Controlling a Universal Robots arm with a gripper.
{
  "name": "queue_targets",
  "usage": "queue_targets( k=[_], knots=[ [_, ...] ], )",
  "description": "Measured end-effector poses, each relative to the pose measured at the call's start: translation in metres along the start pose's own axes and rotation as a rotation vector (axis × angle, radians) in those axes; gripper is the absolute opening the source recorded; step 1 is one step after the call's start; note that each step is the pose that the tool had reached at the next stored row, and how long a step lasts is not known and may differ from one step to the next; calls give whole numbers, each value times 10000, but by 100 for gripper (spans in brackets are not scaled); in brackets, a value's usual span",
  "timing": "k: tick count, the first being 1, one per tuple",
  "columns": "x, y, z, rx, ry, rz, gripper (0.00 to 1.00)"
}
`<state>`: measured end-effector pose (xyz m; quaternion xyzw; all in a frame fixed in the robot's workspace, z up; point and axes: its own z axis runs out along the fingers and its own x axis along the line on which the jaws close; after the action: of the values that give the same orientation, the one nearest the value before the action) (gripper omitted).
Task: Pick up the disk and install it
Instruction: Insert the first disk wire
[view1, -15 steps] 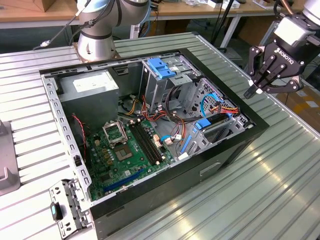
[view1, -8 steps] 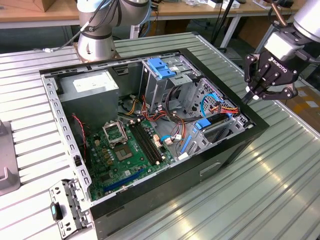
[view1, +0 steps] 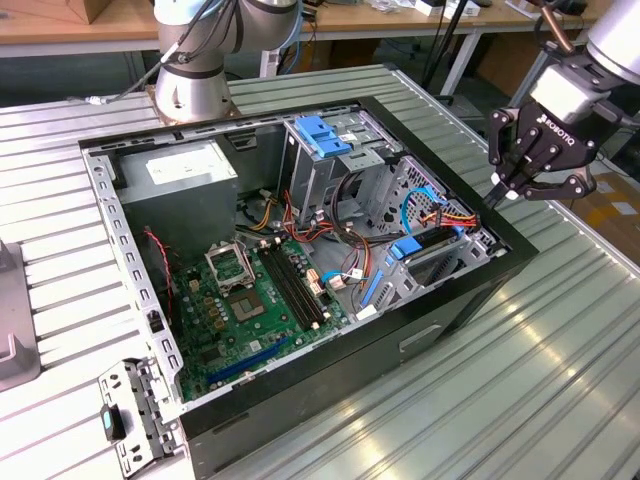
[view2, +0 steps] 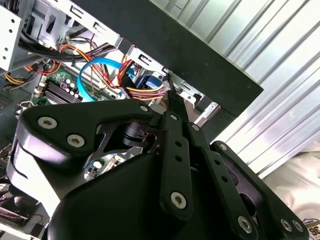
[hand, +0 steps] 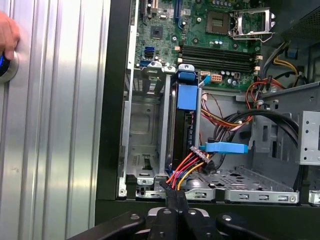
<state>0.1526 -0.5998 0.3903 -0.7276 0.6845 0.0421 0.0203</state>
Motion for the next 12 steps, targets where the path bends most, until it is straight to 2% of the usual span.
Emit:
queue_targets(
  k=[12],
  knots=[
    [0,0,0,-42,14,-473,10]
  ],
)
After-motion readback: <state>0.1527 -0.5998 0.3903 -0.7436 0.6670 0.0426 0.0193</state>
